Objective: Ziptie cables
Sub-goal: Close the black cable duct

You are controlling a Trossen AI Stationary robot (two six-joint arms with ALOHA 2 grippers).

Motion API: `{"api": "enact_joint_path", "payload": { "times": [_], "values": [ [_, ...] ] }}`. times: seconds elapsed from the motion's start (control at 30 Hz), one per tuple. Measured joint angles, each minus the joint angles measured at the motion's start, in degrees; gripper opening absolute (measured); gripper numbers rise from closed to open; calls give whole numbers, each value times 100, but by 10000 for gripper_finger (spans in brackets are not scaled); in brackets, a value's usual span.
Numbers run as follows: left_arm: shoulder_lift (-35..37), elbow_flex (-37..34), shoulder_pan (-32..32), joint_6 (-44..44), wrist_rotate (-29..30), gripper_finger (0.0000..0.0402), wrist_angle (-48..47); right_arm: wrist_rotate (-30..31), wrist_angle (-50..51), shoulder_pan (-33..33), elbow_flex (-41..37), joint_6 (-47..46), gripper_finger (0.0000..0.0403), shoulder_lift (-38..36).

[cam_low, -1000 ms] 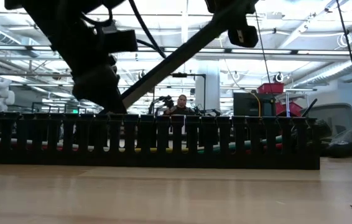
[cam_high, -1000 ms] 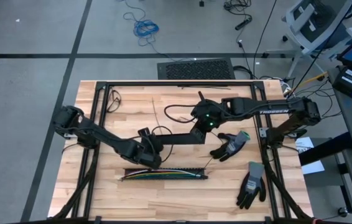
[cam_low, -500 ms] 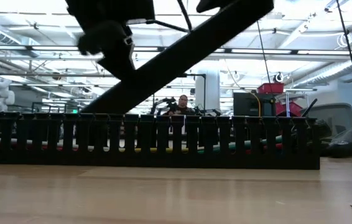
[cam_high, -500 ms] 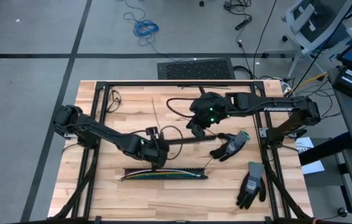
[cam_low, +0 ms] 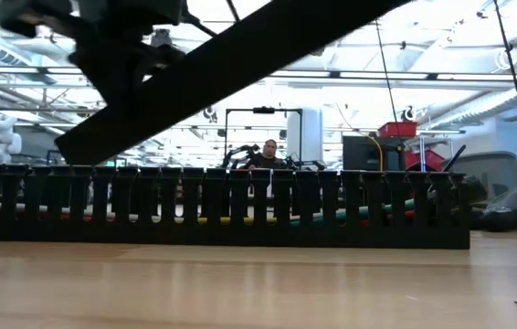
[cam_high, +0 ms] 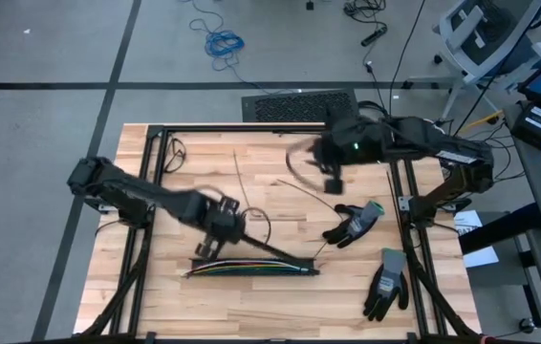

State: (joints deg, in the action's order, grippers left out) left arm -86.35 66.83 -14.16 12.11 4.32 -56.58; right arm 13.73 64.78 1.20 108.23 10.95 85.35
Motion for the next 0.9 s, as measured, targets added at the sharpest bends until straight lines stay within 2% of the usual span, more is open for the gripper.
{"api": "enact_joint_path", "payload": {
  "times": [0.07,0.17,0.27,0.47,0.57,0.73,0.9],
  "values": [
    [87,2,390,346,-541,18,-8,184,861,-214,49,173,138,-3],
    [107,1,994,528,-988,18,-338,365,1758,-585,-48,-3,178,24],
    [39,0,1621,710,-1415,18,-600,418,1779,-1001,-334,-209,210,62],
    [-83,0,2489,474,-2535,18,-667,837,897,-1493,-1016,-413,250,248],
    [-98,27,2584,267,-2303,18,-673,765,344,-1456,-1294,-982,258,308],
    [-98,245,2412,198,-2039,18,-640,382,119,-1213,-1435,-1678,261,482],
    [-98,459,2186,296,-1814,18,-485,319,136,-1066,-1439,-1603,261,761]
  ]
}}
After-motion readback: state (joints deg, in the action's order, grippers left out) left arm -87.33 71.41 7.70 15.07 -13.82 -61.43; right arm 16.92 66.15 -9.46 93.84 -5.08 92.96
